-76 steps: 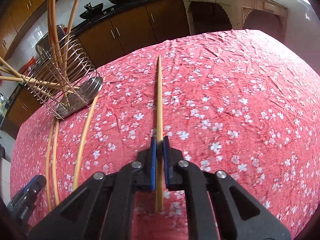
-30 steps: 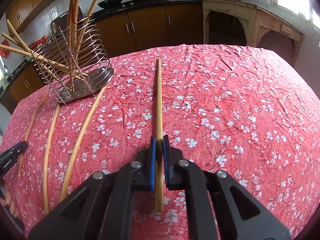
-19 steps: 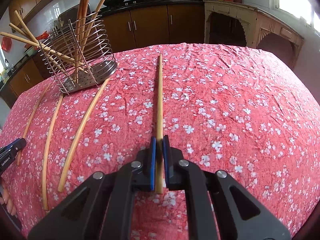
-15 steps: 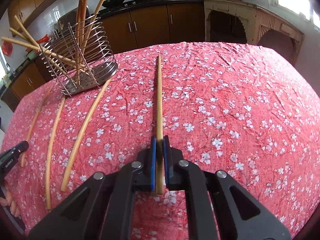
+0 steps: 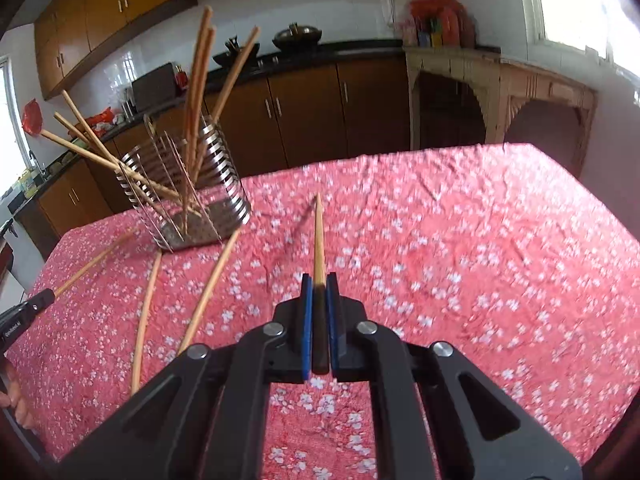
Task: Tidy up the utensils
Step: 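Lift both held chopsticks upright and lower them into the wire holder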
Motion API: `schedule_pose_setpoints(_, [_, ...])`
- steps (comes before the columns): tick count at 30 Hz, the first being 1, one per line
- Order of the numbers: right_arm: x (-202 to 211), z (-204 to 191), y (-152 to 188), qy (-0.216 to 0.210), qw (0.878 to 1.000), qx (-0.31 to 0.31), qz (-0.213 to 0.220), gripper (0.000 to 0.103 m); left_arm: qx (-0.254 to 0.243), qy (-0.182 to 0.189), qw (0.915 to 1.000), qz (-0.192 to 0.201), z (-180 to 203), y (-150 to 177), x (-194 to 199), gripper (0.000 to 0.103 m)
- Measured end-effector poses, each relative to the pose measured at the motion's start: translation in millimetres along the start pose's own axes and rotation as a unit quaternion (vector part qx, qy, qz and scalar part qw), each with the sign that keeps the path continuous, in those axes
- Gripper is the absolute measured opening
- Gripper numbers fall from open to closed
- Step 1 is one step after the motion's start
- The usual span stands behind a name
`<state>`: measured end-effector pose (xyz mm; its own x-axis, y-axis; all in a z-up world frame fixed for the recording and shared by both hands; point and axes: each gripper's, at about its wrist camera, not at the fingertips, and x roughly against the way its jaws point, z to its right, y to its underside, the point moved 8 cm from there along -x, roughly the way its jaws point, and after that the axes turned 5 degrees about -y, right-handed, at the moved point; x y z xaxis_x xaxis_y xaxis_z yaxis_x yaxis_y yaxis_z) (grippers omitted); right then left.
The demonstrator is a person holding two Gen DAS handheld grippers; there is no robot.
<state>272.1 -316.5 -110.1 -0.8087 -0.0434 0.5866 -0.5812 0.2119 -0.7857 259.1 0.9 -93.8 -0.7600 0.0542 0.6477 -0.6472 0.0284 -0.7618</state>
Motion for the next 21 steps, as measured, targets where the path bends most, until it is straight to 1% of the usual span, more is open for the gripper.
schedule_pose_setpoints(6, [25, -9, -25, -0.009, 0.999, 0.015, 0.051, 0.008, 0.016, 0.015, 0.9986, 0.048, -3, -23, 25, 0.007])
schedule_pose_setpoints(12, [49, -23, -47, -0.030, 0.995, 0.029, 0.095, 0.008, 0.032, 0.026, 0.9952, 0.089, -6, -42, 47, 0.007])
schedule_pose_setpoints(16, [64, -32, -58, -0.046, 0.992, 0.033, 0.116, 0.008, 0.042, 0.029, 0.9929, 0.107, -9, -54, 59, 0.007])
schedule_pose_setpoints(21, [73, -38, -71, -0.067, 0.990, 0.022, 0.126, 0.008, 0.046, 0.024, 0.9907, 0.126, -11, -68, 69, 0.007])
